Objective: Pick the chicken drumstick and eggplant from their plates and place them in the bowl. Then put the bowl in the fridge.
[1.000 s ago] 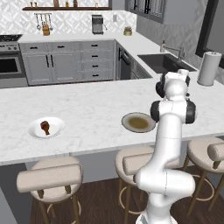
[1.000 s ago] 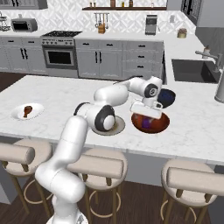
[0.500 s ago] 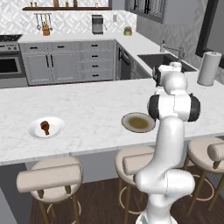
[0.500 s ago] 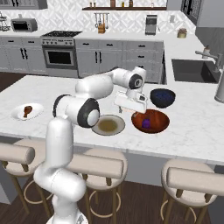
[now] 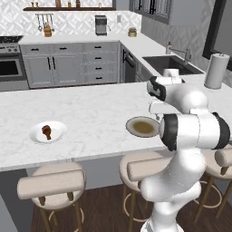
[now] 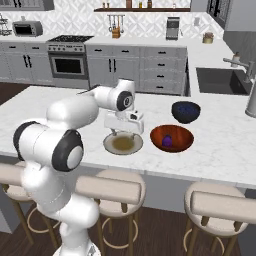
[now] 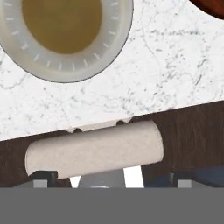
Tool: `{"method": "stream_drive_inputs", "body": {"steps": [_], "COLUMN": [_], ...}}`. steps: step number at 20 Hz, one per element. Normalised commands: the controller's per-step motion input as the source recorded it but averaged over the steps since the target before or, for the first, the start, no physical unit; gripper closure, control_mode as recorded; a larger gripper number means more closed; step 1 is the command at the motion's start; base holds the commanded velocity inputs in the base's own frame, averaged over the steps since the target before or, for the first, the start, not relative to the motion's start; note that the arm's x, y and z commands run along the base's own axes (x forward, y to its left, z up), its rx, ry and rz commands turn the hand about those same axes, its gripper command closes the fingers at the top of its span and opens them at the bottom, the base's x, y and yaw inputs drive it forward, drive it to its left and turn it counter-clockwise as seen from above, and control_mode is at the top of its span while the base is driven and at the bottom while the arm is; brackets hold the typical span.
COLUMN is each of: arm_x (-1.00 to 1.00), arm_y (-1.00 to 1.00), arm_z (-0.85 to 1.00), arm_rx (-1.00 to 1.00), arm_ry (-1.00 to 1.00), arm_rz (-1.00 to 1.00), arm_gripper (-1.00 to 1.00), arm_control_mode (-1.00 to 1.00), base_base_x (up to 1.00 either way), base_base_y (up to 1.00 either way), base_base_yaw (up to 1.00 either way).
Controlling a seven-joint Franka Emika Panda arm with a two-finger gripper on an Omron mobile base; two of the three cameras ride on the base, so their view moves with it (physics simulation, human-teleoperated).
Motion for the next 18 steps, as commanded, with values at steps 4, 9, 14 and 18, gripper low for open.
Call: {"method": "stream_drive_inputs", "body": {"steps": [4, 9, 14, 18], "arm_x": [-0.16, -0.08, -0.04, -0.24], "arm_y": [0.86, 0.41, 0.00, 0.08], "arm_z": [0.48, 0.56, 0.49, 0.07], "arm_rx": [-0.12, -0.02, 0.01, 0.04], "arm_ry": [-0.19, 0.00, 0.00, 0.00], "arm_rz": [0.00, 0.00, 0.00, 0.00], "arm_gripper": [-1.00, -1.00, -1.00, -1.00], "arm_control_mode": [-1.00, -1.00, -1.00, -1.00], "base_base_x": [0.00, 0.00, 0.00, 0.00], "base_base_y": [0.00, 0.00, 0.00, 0.00], "base_base_yaw": [0.00, 0.00, 0.00, 0.00]}}
